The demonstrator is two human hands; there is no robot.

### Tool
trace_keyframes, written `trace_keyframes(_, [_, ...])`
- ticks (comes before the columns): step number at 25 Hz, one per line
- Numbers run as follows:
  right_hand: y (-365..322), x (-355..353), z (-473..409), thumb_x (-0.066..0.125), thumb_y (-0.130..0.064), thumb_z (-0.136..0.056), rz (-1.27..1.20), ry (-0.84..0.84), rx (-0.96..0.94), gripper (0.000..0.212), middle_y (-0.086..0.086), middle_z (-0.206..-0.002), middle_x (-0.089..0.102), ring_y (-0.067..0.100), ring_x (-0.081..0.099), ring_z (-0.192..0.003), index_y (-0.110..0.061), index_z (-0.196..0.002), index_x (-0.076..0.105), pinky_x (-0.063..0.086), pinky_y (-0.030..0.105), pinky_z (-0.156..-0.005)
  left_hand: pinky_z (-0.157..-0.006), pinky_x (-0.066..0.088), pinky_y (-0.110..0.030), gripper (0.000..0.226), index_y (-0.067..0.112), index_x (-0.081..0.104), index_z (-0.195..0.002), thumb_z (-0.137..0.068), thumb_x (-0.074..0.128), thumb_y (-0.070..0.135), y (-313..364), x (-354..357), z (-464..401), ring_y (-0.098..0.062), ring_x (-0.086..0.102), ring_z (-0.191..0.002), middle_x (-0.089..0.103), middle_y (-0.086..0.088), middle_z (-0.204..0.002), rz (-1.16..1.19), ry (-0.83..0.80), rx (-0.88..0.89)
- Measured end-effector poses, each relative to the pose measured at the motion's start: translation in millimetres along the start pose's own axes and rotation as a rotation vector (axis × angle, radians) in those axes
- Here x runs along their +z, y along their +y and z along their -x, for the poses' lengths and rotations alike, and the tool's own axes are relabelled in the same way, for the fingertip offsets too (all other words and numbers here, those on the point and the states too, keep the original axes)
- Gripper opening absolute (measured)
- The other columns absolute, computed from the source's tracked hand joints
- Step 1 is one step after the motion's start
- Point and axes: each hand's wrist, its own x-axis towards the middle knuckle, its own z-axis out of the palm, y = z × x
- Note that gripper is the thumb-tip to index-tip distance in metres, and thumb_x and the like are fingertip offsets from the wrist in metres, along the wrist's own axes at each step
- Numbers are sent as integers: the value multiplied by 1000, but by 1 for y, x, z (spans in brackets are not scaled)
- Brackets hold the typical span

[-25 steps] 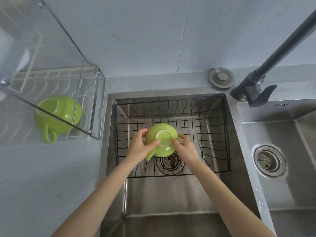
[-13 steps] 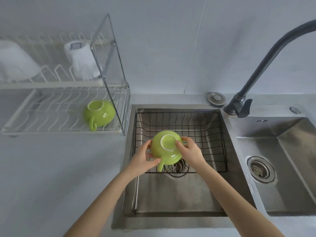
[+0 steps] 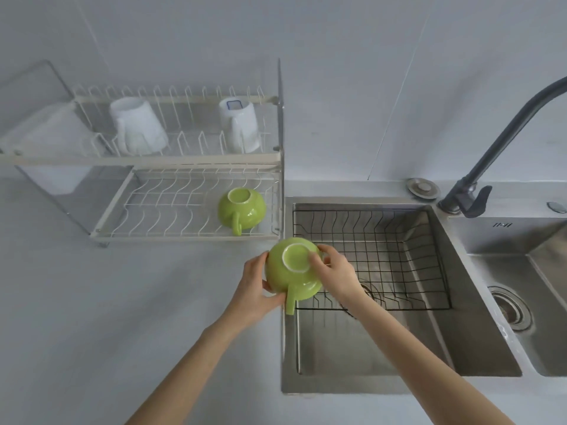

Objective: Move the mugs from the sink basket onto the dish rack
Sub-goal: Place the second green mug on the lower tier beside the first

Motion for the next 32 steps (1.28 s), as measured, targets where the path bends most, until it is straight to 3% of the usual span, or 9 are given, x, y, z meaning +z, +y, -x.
trace_keyframes(8, [-40, 72, 9, 50, -38, -89, 45, 5, -79, 56, 15, -128, 52, 30, 51, -118, -17, -139, 37, 41, 38, -99, -62, 42, -6, 85, 17, 24, -141, -73, 74, 19, -43, -69, 10, 1, 54, -72, 36, -5, -139, -24, 52, 4])
trace_keyframes(11, [-60, 97, 9, 49, -38, -90, 47, -3, -107, 56, 14, -132, 49, 29, 51, -119, -17, -140, 34, 41, 35, -98, -75, 40, -17, 85, 16, 26, -141, -72, 75, 20, -58, -97, 12, -1, 56, -71, 40, -6, -139, -50, 78, 5])
trace_keyframes(14, [-80, 117, 4, 47, -37, -92, 49, -13, -131, 56, 14, -136, 48, 27, 48, -122, -18, -141, 31, 41, 33, -97, -77, 39, -19, 84, 15, 27, -141, -72, 76, 21, -67, -122, 8, -12, 58, -74, 42, -6, -138, -59, 118, 6])
trace_keyframes(19, [-116, 144, -15, 46, -38, -93, 36, -14, -155, 55, 12, -137, 50, 27, 46, -125, -18, -142, 30, 40, 33, -98, -77, 36, -16, 84, 14, 28, -141, -72, 76, 23, -79, -162, -14, -14, 59, -78, 42, -6, -139, -85, 175, 5])
trace_keyframes(23, [-140, 160, -33, 49, -39, -91, 60, -30, -155, 61, 10, -139, 47, 27, 43, -128, -17, -143, 27, 37, 32, -100, -80, 42, -25, 83, 16, 33, -139, -70, 77, 25, -90, -188, -39, -20, 65, -80, 46, -6, -137, -86, 177, -6])
trace_keyframes(27, [-159, 174, -56, 60, -39, -85, 129, -94, -139, 76, 6, -146, 40, 25, 35, -135, -18, -145, 19, 32, 31, -106, -91, 48, -35, 84, 19, 36, -137, -66, 79, 34, -102, -210, -63, -22, 69, -92, 58, -6, -130, -104, 167, -42])
trace_keyframes(32, [-173, 192, -89, 62, -39, -83, 174, -137, -135, 82, 9, -149, 35, 26, 34, -137, -16, -146, 14, 31, 35, -111, -82, 42, -31, 79, 19, 37, -137, -69, 76, 35, -112, -229, -92, -26, 64, -99, 66, -8, -118, -152, 148, -64])
